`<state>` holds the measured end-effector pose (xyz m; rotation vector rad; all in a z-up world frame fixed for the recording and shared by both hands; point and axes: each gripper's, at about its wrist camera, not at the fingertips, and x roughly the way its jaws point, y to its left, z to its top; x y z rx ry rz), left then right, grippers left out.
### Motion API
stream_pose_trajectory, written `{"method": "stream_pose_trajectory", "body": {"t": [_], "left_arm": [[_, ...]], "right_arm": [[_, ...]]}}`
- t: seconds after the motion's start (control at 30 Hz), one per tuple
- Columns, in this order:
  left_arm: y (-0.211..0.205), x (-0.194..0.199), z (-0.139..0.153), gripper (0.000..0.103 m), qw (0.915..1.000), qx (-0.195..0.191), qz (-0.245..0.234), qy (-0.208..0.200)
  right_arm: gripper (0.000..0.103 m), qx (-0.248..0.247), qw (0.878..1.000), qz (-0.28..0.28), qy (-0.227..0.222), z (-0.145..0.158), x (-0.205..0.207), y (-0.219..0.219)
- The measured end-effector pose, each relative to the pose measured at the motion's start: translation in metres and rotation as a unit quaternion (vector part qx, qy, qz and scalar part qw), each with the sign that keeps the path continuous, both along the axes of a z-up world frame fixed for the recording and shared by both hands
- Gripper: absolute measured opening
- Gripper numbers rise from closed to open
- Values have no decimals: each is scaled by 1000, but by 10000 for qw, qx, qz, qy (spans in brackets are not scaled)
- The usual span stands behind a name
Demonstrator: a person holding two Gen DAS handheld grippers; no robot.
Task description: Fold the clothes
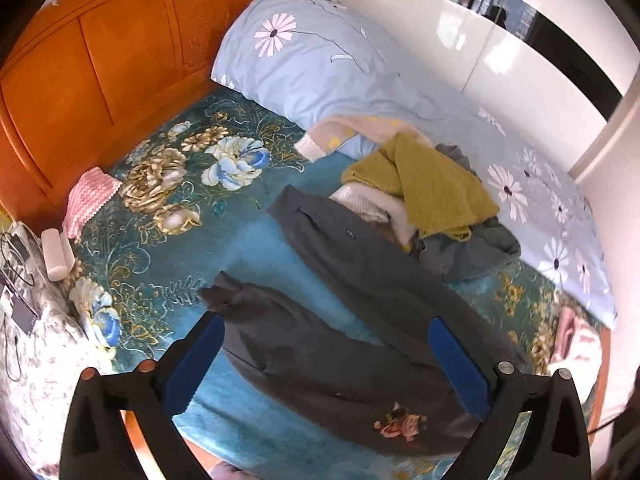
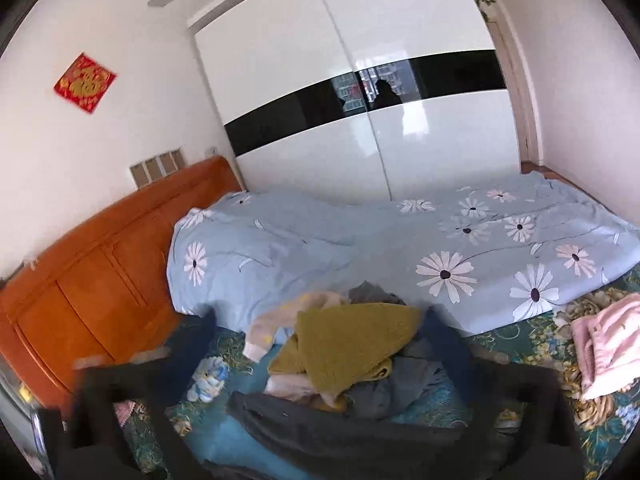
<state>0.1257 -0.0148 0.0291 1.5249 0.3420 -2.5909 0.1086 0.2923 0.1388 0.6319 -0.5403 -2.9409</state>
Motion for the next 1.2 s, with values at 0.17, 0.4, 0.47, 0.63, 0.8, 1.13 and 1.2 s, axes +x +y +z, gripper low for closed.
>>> {"method": "stream_pose_trajectory", "body": {"t": [0.17,0.4,0.47,0.63,0.8,1.13,1.2], "left_arm": [[-24,-2,-8,103,9999,146,67,-44],[-72,-26,-32,103,9966,651,449,-231],[-89,-33,-46,103,9944,774,632,-351],[-134,-43,-104,103,9795,1293,1230,-937],[-183,-38,-189,103,9406,1942,2094,-1835],[-215,-33,-282,102,8995,2366,2640,-2554],[-217,-34,-296,102,8922,2471,2703,-2642]], "right_arm": [[103,-34,9997,205,-116,0,-7,-24],[103,-43,9978,554,-365,-5,-10,-50],[103,-108,9964,690,-477,-9,-11,-56],[103,-354,9927,617,-970,-28,-12,-59],[103,-543,9861,328,-1537,-52,-9,-47],[103,-1155,9616,-790,-2361,-91,15,5],[103,-1353,9552,-1004,-2433,-97,21,15]]}}
